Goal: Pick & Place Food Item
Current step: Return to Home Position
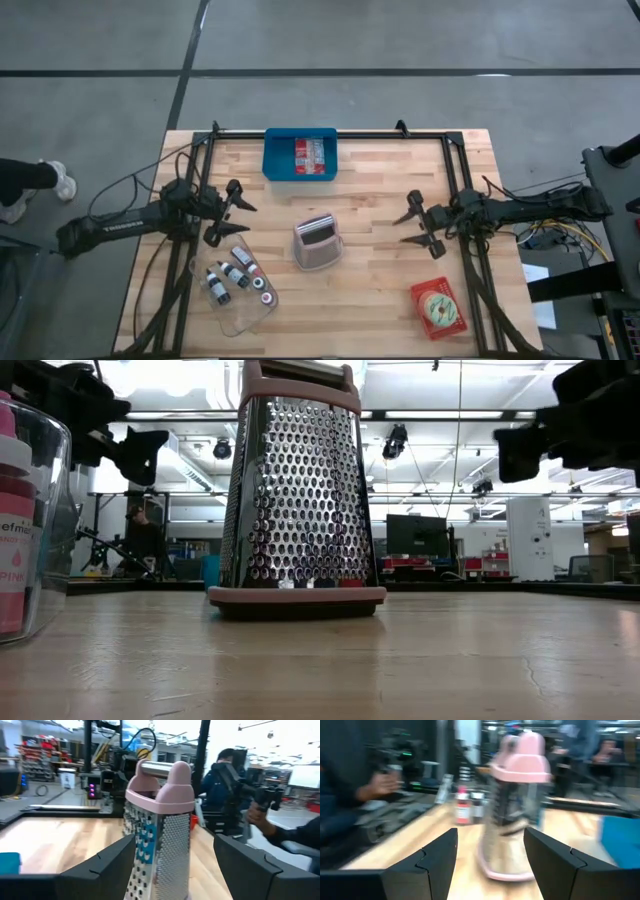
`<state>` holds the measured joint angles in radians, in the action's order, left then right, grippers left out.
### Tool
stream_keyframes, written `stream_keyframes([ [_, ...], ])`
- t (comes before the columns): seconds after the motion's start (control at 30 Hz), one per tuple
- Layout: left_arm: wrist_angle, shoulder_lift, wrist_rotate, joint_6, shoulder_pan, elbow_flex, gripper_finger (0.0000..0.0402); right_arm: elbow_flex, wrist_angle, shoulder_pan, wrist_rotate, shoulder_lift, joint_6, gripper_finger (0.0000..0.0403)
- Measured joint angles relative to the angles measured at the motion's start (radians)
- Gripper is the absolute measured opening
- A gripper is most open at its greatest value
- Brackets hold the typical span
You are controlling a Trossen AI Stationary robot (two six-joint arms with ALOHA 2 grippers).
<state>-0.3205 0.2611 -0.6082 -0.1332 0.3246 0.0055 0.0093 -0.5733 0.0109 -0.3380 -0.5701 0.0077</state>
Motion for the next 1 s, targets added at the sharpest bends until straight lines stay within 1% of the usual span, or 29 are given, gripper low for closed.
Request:
stream_keyframes([
  [0.17,0.0,0.001,0.1,0.038,-0.044,0.0,0.0275,0.0,0.018,0.0,0.171,0.0,-0.011,0.0224],
  [0.27,0.015,0.002,0.156,0.05,-0.061,0.0,0.0275,0.0,0.017,0.0,0.226,0.0,-0.016,0.0224],
  [0.37,0.033,0.003,0.182,0.051,-0.066,0.0,0.0275,0.0,0.017,-0.004,0.233,0.0,-0.032,0.0224],
  [0.57,0.038,0.003,0.183,-0.005,-0.066,0.0,0.0275,0.0,0.016,-0.015,0.233,0.0,-0.034,0.0224],
  [0.73,0.019,0.002,0.183,-0.021,-0.066,0.0,0.0275,0.0,0.016,-0.015,0.236,0.0,-0.037,0.0224],
  [0.83,0.062,0.003,0.184,-0.04,-0.067,0.0,0.0275,0.0,0.017,-0.015,0.236,0.0,-0.03,0.0224],
  [0.87,0.081,0.002,0.201,-0.039,-0.067,0.0,0.0275,0.0,0.017,-0.015,0.236,0.0,-0.029,0.0224],
  [0.93,0.113,0.003,0.265,-0.03,-0.077,0.0,0.0275,0.0,0.017,-0.015,0.236,0.0,-0.029,0.0224],
  [1.0,0.111,0.002,0.295,0.004,-0.104,0.0,0.0275,0.0,0.021,-0.015,0.236,0.0,-0.029,0.0224],
])
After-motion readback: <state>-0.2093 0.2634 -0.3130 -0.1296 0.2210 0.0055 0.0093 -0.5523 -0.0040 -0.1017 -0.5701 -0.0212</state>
